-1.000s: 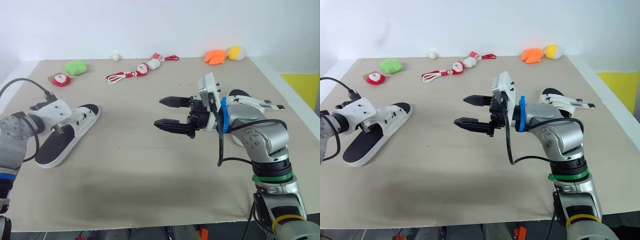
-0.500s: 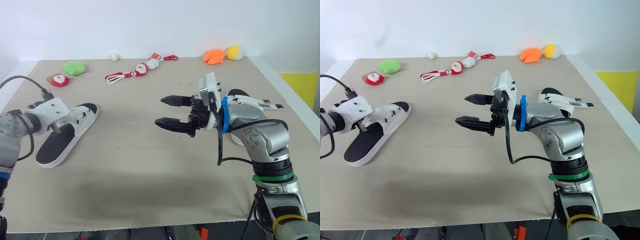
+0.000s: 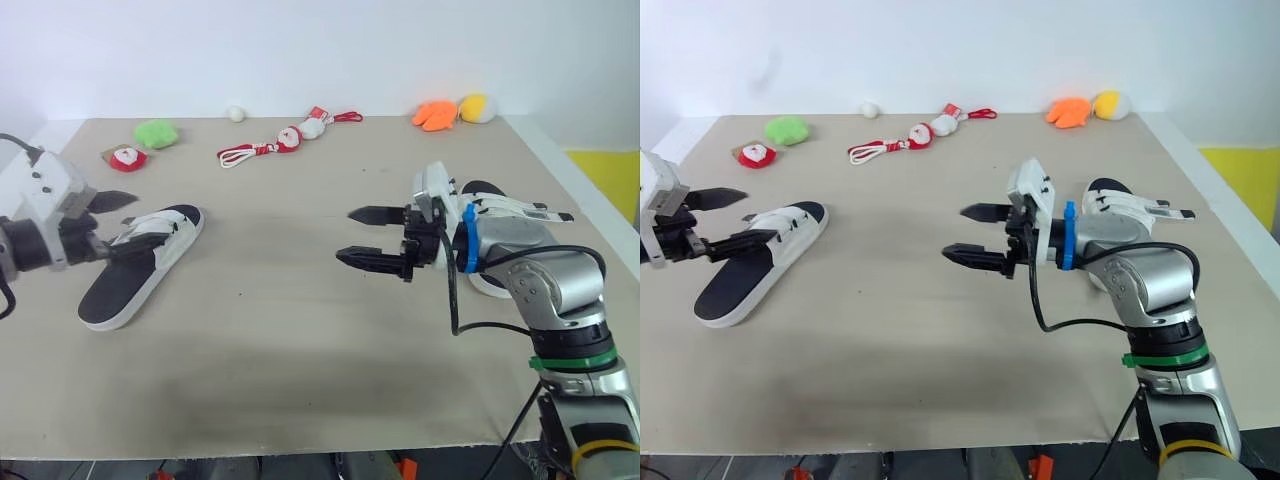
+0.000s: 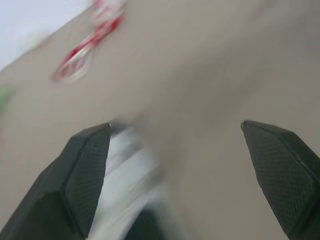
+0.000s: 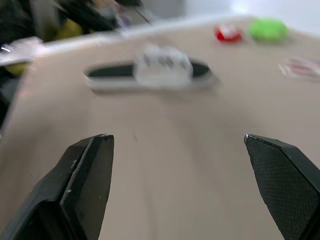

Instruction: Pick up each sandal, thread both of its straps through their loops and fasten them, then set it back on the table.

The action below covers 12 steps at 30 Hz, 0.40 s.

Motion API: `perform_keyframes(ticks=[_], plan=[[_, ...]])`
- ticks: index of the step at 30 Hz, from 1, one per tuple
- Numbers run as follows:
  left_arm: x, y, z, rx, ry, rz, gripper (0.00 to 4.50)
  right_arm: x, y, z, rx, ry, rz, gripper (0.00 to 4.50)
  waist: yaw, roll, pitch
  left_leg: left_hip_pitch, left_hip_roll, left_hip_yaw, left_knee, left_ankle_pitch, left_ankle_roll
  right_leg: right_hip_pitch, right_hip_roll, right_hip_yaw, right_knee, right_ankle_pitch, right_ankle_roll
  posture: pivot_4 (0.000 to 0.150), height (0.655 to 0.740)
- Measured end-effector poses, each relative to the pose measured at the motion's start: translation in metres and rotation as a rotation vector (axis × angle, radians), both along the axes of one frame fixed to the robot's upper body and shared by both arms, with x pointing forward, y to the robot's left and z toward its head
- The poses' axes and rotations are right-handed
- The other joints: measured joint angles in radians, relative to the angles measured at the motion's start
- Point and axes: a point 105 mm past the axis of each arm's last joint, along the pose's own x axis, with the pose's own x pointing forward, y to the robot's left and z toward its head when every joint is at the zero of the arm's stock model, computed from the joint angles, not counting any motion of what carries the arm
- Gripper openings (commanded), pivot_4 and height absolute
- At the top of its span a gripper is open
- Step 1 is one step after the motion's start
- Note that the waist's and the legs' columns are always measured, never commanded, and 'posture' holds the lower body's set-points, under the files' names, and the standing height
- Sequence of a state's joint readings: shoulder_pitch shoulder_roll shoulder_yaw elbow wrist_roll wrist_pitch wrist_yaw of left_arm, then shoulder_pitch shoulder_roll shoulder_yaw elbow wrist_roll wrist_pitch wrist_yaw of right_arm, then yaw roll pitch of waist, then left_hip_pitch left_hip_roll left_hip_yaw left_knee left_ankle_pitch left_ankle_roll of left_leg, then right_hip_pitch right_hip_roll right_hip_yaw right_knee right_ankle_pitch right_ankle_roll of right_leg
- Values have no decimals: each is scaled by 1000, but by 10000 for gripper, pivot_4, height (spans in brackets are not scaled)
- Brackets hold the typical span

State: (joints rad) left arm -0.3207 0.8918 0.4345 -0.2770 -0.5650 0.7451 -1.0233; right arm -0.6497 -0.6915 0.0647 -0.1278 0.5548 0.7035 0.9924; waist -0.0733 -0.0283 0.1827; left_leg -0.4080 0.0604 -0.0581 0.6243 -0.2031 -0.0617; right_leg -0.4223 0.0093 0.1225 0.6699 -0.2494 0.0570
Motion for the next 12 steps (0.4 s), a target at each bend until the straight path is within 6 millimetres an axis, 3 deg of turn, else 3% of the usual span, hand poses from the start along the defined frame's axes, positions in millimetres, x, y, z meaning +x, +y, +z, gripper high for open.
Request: perform_keyframes(ticks=[3, 6, 12], plan=[[-7, -14, -22, -99, 77, -38, 43149, 7, -24, -15, -50, 60, -89, 45000, -7, 0, 0, 1, 1, 0, 0, 0, 0, -1, 2, 0, 1, 0, 0, 1500, 7400], [-11, -13, -36, -96, 118, -16, 43149, 7, -45, -17, -62, 89, -137, 45000, -8, 0, 0, 2, 1, 0, 0, 0, 0, -1, 2, 0, 3, 0, 0, 1500, 7400], [-15, -7, -71, -23, 175, 20, 43149, 7, -58, -19, -58, 111, -150, 45000, -7, -1, 0, 2, 1, 0, 2, 0, 0, 0, 2, 1, 3, 1, -2, 1500, 7400]])
